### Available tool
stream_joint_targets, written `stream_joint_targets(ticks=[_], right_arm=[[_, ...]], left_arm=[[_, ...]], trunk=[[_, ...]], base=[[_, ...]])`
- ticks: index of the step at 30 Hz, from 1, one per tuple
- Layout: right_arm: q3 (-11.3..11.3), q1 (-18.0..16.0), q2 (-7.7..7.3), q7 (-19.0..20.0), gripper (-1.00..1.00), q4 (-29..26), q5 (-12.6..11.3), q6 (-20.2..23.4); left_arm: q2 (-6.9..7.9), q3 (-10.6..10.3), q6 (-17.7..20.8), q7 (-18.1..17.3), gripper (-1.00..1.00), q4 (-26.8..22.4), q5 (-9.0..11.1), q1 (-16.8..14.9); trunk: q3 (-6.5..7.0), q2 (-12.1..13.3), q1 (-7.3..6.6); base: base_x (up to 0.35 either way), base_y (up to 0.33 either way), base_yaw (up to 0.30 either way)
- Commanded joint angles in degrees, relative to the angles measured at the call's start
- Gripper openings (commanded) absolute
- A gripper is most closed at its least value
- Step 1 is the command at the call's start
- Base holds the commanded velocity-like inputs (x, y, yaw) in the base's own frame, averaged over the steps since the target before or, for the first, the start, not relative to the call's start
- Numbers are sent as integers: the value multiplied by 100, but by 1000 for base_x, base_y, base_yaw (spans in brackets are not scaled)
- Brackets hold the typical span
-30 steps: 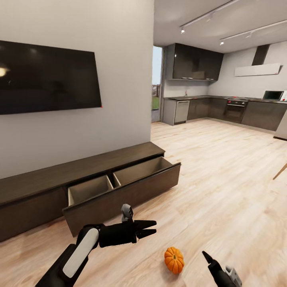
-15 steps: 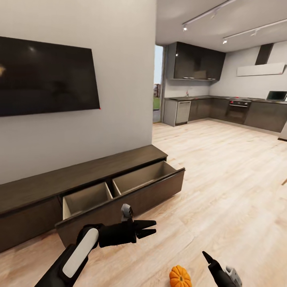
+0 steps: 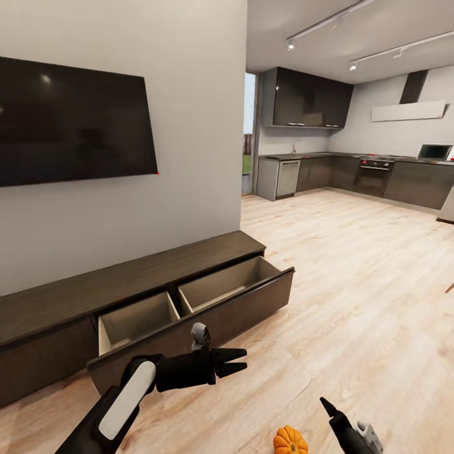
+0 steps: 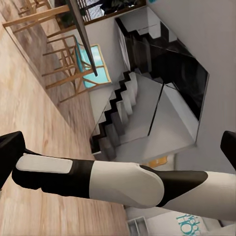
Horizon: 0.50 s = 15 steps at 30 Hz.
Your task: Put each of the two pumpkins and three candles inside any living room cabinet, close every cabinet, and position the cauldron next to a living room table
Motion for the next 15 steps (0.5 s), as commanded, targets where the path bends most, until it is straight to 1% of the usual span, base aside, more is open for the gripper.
stream_joint_targets(ticks=[1, 2, 6, 8, 10, 12, 14, 15], right_arm=[[-10, -8, -3, 28, 100, 23, 3, -35], [-10, -8, -3, 27, 100, 23, 3, -36], [-10, -8, -3, 14, 100, 28, 3, -48], [-10, -8, -3, 12, 100, 29, 3, -75], [-10, -8, -3, 11, 100, 30, 2, -101], [-10, -8, -3, 11, 100, 30, 0, -114], [-10, -8, -3, 11, 100, 30, -2, -119], [-10, -8, -3, 8, 100, 30, -3, -120]], left_arm=[[10, -4, 28, -2, 100, 0, -1, -5], [19, -2, 28, 4, 100, 0, -6, -5], [232, -4, 37, 29, 100, -61, 9, -5], [284, -1, 39, 31, 100, -84, 7, -5], [372, 8, 44, 12, 100, -108, 12, -5], [558, 13, 46, -4, 100, -286, 82, -5], [834, 5, 48, -3, 100, -634, 280, -3], [998, 1, 45, 0, 100, -754, 423, -4]], trunk=[[-5, -3, -1], [-5, -3, -1], [-5, -3, -1], [-5, -3, -1], [-5, -3, -1], [-5, -3, -1], [-5, -3, -1], [-5, -3, -1]], base=[[1, 1, -3], [1, 1, -2], [0, 0, 0], [0, 0, 0], [0, 0, 0], [0, 0, 0], [0, 0, 0], [0, 0, 0]])
